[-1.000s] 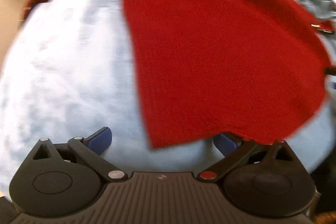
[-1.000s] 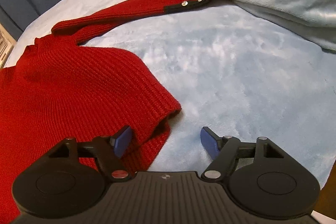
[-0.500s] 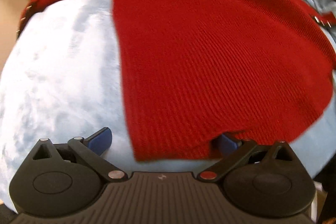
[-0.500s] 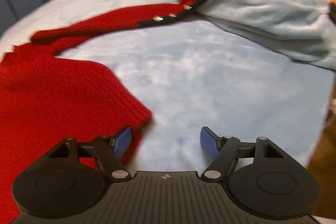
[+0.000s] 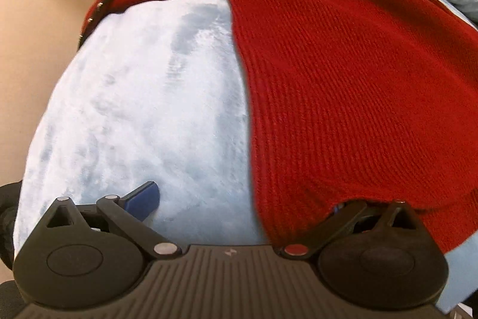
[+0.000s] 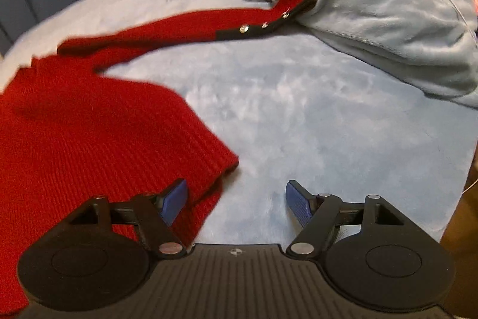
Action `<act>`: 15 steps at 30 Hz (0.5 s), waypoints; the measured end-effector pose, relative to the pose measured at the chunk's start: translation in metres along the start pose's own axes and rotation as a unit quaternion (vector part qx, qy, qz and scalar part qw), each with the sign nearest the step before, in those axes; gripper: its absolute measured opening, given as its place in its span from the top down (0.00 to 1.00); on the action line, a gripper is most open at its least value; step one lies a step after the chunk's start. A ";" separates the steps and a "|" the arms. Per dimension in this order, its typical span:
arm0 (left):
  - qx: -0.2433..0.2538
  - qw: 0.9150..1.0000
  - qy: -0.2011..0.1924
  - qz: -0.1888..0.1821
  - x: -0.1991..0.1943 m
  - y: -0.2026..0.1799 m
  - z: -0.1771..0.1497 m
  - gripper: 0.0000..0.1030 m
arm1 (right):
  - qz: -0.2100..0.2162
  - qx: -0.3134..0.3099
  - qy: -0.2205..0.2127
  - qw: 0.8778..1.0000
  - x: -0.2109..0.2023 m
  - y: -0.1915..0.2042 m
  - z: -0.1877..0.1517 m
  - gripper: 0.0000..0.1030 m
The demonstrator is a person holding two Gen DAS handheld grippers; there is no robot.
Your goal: Fold small clothes
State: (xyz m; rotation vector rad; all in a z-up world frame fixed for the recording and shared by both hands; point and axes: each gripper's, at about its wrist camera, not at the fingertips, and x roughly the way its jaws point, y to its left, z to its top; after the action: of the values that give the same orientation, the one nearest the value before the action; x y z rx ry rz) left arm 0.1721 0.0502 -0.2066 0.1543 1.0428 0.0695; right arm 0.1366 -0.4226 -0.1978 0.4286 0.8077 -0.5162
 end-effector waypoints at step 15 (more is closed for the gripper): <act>-0.076 0.997 -0.010 -0.009 0.000 0.032 0.060 0.00 | 0.051 0.027 -0.032 0.998 0.027 -0.023 0.026 0.28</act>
State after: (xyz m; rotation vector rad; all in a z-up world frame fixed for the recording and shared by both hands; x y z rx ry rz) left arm 0.2244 0.0764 -0.1715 0.0062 1.0138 0.1300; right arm 0.1532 -0.4619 -0.2063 0.4982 0.7069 -0.4558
